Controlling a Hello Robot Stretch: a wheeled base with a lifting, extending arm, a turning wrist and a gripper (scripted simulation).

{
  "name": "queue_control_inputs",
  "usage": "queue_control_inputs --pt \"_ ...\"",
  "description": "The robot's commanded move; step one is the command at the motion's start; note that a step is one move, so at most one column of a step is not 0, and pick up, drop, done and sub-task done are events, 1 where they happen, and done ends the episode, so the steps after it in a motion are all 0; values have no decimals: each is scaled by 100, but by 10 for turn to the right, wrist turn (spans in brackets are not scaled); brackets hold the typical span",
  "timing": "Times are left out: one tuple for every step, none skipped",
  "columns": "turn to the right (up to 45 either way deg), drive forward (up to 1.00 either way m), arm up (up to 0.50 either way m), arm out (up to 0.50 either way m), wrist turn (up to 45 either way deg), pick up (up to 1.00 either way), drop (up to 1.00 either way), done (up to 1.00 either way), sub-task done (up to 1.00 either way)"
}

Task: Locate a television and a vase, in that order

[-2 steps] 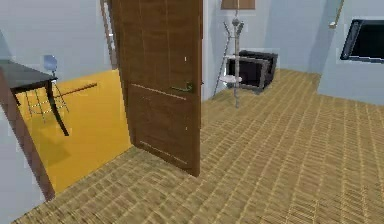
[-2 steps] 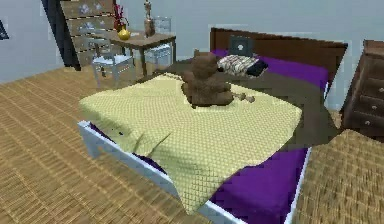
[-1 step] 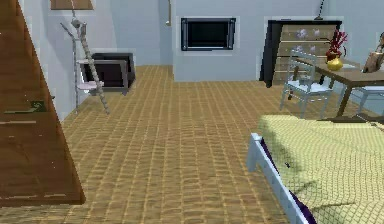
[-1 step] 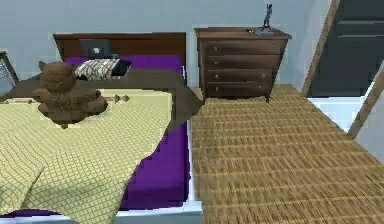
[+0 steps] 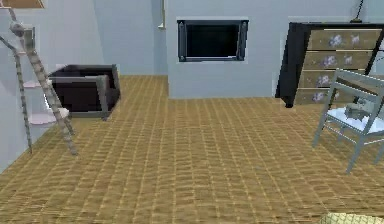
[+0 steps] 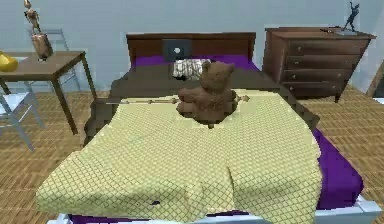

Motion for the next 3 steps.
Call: queue_control_inputs --pt "0 85 0 0 0 0 0 0 0" --pt "120 0 0 0 0 0 0 0 0" --pt "0 100 0 0 0 0 0 0 0"
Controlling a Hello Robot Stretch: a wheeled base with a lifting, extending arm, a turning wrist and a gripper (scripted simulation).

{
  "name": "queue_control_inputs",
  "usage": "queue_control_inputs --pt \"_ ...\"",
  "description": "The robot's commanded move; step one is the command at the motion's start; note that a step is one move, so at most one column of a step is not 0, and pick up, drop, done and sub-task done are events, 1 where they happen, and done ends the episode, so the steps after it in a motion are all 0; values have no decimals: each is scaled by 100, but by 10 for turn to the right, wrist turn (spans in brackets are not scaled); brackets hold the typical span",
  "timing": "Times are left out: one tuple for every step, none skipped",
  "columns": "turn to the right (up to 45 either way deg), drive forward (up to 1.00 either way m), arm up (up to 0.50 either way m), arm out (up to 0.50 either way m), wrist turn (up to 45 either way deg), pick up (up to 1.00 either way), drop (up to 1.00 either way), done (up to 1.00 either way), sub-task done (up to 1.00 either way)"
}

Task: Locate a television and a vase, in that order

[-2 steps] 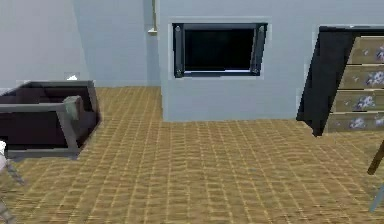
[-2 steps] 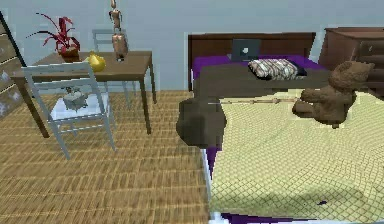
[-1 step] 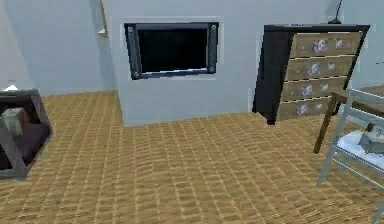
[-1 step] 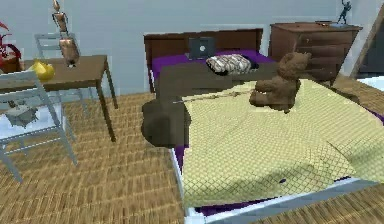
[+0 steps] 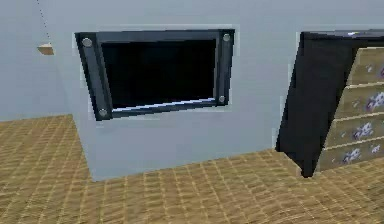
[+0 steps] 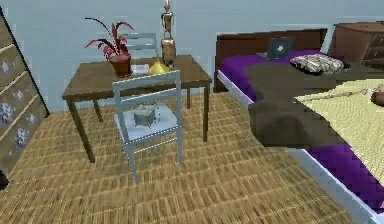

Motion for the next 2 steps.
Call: queue_control_inputs --pt "60 0 0 0 0 0 0 0 0" --pt "0 60 0 0 0 0 0 0 0"
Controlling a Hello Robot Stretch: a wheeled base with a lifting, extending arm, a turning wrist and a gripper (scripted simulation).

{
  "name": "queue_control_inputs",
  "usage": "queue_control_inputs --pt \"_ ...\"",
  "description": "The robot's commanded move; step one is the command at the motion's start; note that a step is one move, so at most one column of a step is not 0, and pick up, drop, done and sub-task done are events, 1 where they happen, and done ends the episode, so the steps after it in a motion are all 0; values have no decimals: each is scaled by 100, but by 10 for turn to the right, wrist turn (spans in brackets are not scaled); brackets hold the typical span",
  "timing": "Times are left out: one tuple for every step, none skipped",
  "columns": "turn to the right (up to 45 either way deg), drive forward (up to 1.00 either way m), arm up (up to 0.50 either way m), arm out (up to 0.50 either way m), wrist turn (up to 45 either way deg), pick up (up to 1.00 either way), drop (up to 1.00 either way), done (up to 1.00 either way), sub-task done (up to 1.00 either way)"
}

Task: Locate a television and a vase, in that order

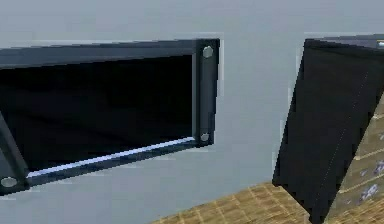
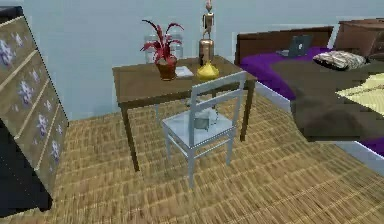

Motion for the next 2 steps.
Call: queue_control_inputs --pt "-210 0 0 0 0 0 0 0 0" --pt "0 0 0 0 0 0 0 0 100"
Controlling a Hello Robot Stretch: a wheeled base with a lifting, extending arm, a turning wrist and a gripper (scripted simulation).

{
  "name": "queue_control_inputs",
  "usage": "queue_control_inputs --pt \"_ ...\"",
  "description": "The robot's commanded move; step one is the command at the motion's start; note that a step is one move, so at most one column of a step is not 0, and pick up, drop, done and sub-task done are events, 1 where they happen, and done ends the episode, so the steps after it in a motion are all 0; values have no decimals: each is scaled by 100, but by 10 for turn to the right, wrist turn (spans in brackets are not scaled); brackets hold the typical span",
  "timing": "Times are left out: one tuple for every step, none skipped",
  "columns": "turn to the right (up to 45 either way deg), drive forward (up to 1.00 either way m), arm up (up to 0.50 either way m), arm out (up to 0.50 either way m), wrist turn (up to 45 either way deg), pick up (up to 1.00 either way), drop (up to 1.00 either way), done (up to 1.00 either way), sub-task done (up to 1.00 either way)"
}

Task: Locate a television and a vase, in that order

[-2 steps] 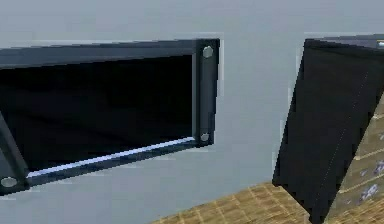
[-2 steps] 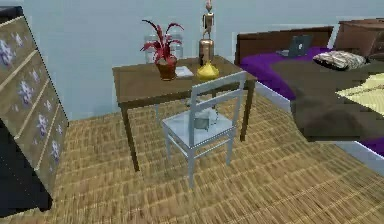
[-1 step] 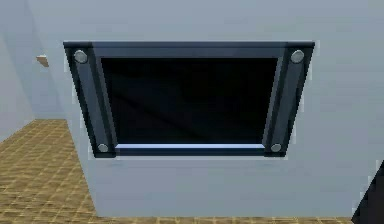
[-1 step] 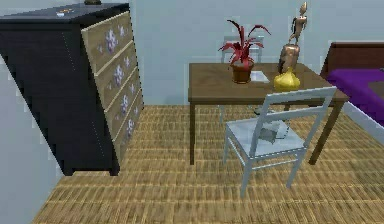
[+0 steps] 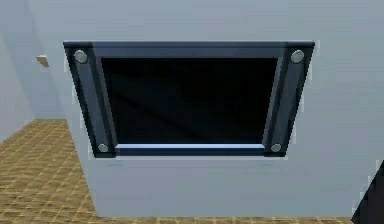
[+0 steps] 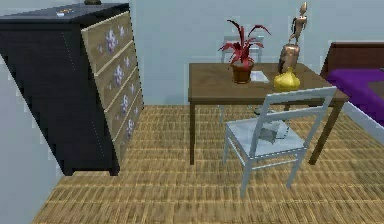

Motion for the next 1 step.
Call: queue_control_inputs --pt "450 0 0 0 0 0 0 0 0"
